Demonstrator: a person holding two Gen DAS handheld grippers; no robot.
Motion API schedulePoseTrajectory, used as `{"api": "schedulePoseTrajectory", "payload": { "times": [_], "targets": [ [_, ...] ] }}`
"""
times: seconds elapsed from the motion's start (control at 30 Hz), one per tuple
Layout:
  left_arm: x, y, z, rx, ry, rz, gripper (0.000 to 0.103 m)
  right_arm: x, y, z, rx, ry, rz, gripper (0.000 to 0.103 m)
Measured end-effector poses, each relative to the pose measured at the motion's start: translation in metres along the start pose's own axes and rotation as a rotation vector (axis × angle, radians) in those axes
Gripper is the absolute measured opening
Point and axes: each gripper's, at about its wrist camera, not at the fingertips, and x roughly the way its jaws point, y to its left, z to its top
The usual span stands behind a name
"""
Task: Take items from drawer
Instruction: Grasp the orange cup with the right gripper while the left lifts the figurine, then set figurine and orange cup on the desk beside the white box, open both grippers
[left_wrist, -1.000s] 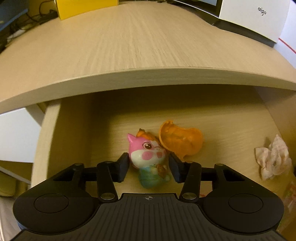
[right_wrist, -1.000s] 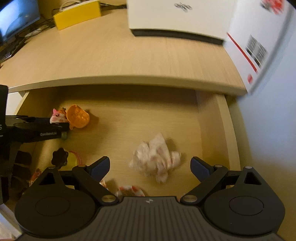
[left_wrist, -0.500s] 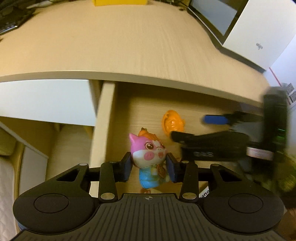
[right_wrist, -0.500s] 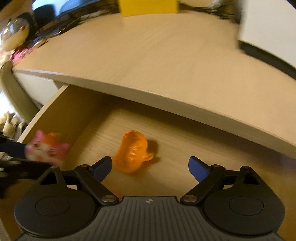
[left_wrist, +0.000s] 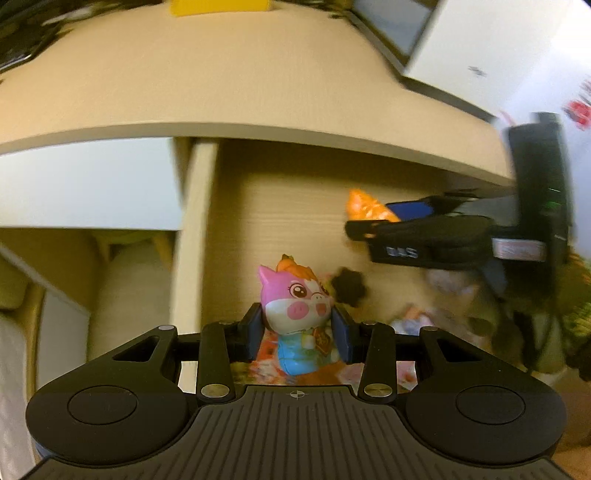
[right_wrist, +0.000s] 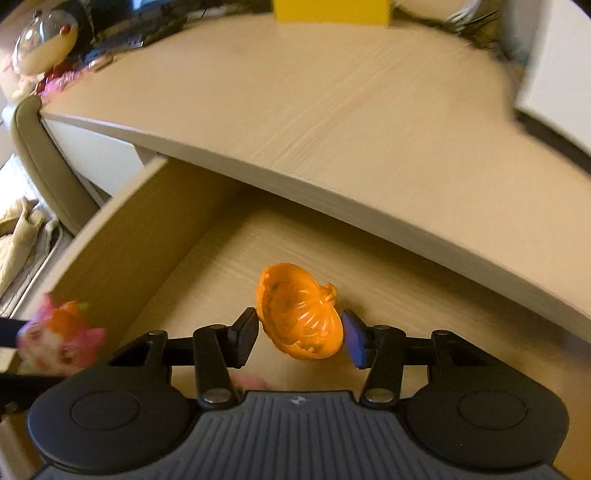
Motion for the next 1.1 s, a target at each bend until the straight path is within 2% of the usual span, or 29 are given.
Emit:
{"api": "schedulePoseTrajectory", "payload": {
  "times": [0.07,0.13,0.2,0.3,0.4,0.47,0.5,0.63,0.67,0.73,0.8,0.93,1.1],
  "targets": [
    [-0.005,-0.010,0.003,0.033,-0.017,-0.059,0.043,-0.033,-0.001,-0.015,0.024,-0.023,-0.054,0.049],
    [-0.013,-0.022,0.017,0.068,-0.068,-0.127,0.043,-0.066,-0.002,-0.029,0.039,-0.050,-0.114,0.049],
    [-0.018,-0.037,0.043,0.101,-0.147,-0.166,0.043,-0.095,-0.011,-0.039,0.066,-0.082,-0.170,0.049],
    [-0.014,-0.062,0.095,0.147,-0.260,-0.207,0.044,-0.121,-0.041,-0.032,0.123,-0.135,-0.254,0.049],
    [0.011,-0.091,0.143,0.188,-0.324,-0.272,0.044,-0.142,-0.067,-0.031,0.193,-0.181,-0.325,0.049],
    [0.042,-0.106,0.169,0.199,-0.320,-0.300,0.045,-0.147,-0.082,-0.033,0.234,-0.194,-0.350,0.049],
    [0.061,-0.113,0.179,0.208,-0.306,-0.282,0.045,-0.146,-0.089,-0.035,0.246,-0.194,-0.361,0.049],
    [0.111,-0.127,0.190,0.253,-0.239,-0.192,0.046,-0.138,-0.105,-0.035,0.274,-0.174,-0.397,0.049],
    [0.118,-0.128,0.189,0.262,-0.236,-0.173,0.056,-0.132,-0.106,-0.033,0.286,-0.167,-0.404,0.049],
    [0.122,-0.125,0.187,0.259,-0.247,-0.185,0.059,-0.127,-0.117,-0.028,0.314,-0.160,-0.417,0.049],
    [0.118,-0.121,0.188,0.243,-0.264,-0.190,0.053,-0.124,-0.123,-0.028,0.332,-0.174,-0.432,0.049],
    [0.082,-0.101,0.186,0.203,-0.369,-0.232,0.053,-0.114,-0.137,-0.008,0.339,-0.215,-0.429,0.049],
    [0.035,-0.070,0.175,0.134,-0.424,-0.202,0.053,-0.087,-0.152,0.019,0.302,-0.242,-0.395,0.049]
  ]
}}
